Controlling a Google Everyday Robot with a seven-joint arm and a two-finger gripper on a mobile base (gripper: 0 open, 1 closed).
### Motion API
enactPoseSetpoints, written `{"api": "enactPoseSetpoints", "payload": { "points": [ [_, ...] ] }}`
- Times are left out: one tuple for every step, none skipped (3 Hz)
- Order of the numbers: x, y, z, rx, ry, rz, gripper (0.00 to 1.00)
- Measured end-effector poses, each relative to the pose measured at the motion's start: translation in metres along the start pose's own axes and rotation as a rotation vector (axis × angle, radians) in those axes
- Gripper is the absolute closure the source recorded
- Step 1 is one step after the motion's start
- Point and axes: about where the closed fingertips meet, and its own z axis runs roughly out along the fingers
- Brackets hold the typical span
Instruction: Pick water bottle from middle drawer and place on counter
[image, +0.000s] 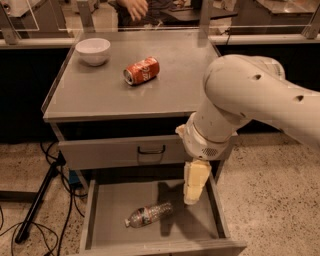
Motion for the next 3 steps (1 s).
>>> {"api": "enactPoseSetpoints", "payload": {
  "points": [
    [-0.001, 0.001, 0.005, -0.005, -0.003, 0.003, 0.0],
    [-0.004, 0.006, 0.024, -0.024, -0.012, 0.012, 0.0],
    [-0.024, 0.009, 0.076, -0.056, 0.025, -0.04, 0.0]
  ]
}}
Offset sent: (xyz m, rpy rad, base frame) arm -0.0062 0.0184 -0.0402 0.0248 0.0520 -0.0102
